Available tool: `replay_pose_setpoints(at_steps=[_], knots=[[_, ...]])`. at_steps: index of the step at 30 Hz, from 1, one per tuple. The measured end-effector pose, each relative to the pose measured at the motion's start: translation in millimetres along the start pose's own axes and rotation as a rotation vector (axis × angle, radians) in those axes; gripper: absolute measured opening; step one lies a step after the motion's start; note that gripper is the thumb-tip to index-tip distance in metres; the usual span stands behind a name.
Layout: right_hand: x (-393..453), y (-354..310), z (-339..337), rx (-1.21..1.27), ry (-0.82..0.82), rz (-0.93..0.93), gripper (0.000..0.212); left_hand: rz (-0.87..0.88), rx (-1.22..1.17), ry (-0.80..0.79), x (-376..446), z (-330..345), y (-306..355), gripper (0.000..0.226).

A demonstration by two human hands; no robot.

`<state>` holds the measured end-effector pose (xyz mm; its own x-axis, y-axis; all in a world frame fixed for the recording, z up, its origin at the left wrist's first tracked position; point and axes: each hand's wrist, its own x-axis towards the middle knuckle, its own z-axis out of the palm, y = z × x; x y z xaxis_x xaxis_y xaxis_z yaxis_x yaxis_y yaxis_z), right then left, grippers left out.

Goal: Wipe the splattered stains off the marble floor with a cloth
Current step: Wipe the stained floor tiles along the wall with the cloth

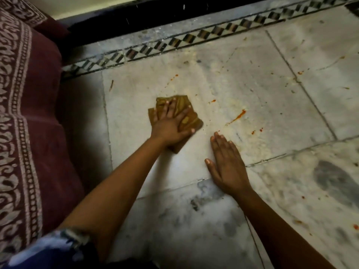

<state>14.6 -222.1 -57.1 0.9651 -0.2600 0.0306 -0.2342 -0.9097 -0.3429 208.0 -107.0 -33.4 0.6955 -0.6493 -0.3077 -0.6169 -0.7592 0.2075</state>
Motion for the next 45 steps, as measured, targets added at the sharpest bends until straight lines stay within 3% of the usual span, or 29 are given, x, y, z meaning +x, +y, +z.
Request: replay_pose_setpoints(at_steps=[2,5,8,12,16,20,24,29,33,35,37,40,45], knots=[[6,7,-2,-0.024,0.051,0.078,0.064,0.042,0.020,0.051,-26,14,-18,0.081],[15,12,3,-0.048,0.041,0.169,0.067,-0.106,0.005,0.063,-30,8,-59,0.083],[19,14,8,-0.091,0.004,0.170,0.069,-0.242,-0.036,0.056,8,-14,-77,0.079],[20,13,7,-0.102,-0.026,0.191,0.068,-0.270,-0.078,0.083,60,-27,-55,0.071],[20,12,4,-0.082,-0.049,0.198,0.066,-0.090,-0.012,0.093,43,-10,-30,0.071],[22,13,3,-0.068,-0.058,0.207,0.067,0.080,0.058,0.175,2,0,-62,0.072],[22,14,4,-0.083,-0.076,0.211,0.068,-0.117,0.065,0.202,20,-13,-100,0.074],[23,13,3,-0.081,-0.090,0.219,0.068,-0.289,-0.039,0.203,101,-36,-67,0.065],[24,14,3,-0.072,-0.099,0.222,0.068,-0.024,0.062,0.135,95,-21,-35,0.070],[23,13,2,-0.073,-0.110,0.226,0.068,0.175,0.112,0.146,68,-15,-47,0.069],[23,14,1,-0.070,-0.109,0.228,0.068,0.263,0.149,0.181,50,-12,-74,0.070],[25,15,3,-0.068,-0.097,0.222,0.068,0.100,0.138,0.215,64,-18,-101,0.070],[23,14,3,-0.067,-0.073,0.214,0.067,-0.206,0.024,0.267,154,-43,-59,0.066]])
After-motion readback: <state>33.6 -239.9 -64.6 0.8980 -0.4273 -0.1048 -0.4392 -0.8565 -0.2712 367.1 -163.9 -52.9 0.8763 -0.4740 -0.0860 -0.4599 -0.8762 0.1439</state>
